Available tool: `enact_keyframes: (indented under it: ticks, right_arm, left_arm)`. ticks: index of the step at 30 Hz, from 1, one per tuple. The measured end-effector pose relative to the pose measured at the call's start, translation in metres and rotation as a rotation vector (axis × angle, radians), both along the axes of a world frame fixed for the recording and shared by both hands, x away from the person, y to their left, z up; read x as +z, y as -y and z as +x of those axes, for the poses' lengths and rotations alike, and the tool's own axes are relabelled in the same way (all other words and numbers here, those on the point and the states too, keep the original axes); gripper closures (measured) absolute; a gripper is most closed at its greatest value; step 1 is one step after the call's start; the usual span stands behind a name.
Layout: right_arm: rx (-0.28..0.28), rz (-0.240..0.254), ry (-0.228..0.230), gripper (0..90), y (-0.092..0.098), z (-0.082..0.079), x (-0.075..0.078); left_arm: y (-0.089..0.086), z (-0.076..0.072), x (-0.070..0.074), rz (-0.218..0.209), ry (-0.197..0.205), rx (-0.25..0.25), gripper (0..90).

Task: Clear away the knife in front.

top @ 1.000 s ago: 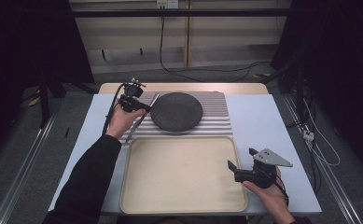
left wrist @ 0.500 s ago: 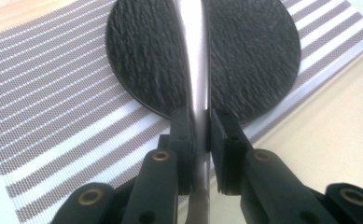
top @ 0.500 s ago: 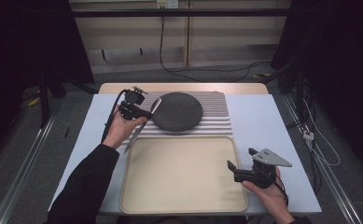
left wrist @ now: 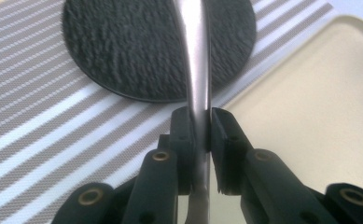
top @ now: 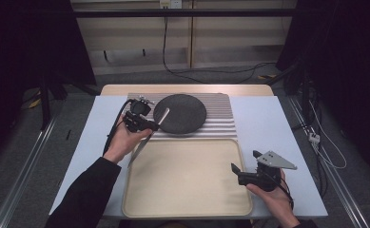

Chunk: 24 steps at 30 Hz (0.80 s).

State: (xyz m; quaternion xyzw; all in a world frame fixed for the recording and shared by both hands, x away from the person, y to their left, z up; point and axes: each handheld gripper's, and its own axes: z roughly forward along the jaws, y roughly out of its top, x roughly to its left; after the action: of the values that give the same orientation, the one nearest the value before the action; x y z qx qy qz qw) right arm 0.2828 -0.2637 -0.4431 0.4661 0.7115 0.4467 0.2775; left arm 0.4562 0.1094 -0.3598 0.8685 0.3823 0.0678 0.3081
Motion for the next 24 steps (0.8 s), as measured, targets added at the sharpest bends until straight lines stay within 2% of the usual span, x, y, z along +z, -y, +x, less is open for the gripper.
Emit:
enact_keyframes:
  ticks: [2, 4, 9, 13, 16, 18, 20, 24]
  right_arm:
    - [0.0, 0.001, -0.001, 7.1, 0.0, 0.0, 0.0]
    - [0.001, 0.001, -0.001, 7.1, -0.001, 0.0, 0.0]
    - [0.002, 0.001, 0.0, 7.2, -0.001, 0.001, 0.0]
    - [0.004, 0.002, 0.0, 7.1, -0.001, 0.001, 0.0]
    - [0.004, 0.001, 0.0, 7.1, -0.001, 0.001, 0.0]
    - [0.005, 0.001, -0.001, 7.1, -0.001, 0.001, 0.0]
    - [0.004, 0.001, -0.001, 7.1, -0.001, 0.002, 0.0]
    - [0.005, 0.0, -0.001, 7.1, -0.001, 0.001, 0.0]
  left_arm:
    - [0.0, -0.005, -0.001, 0.013, 0.003, -0.008, 79.8]
    - [0.001, -0.009, -0.003, -0.007, -0.009, -0.007, 79.8]
    - [0.004, -0.018, -0.007, 0.016, -0.015, -0.012, 79.8]
    - [0.006, -0.025, -0.01, 0.012, -0.028, -0.02, 79.8]
    - [0.007, -0.029, -0.015, 0.007, -0.056, -0.022, 79.8]
    - [0.01, -0.033, -0.018, 0.032, -0.062, -0.029, 79.8]
    - [0.011, -0.036, -0.022, 0.024, -0.074, -0.022, 79.8]
    - [0.013, -0.038, -0.029, 0.043, -0.092, -0.03, 79.8]
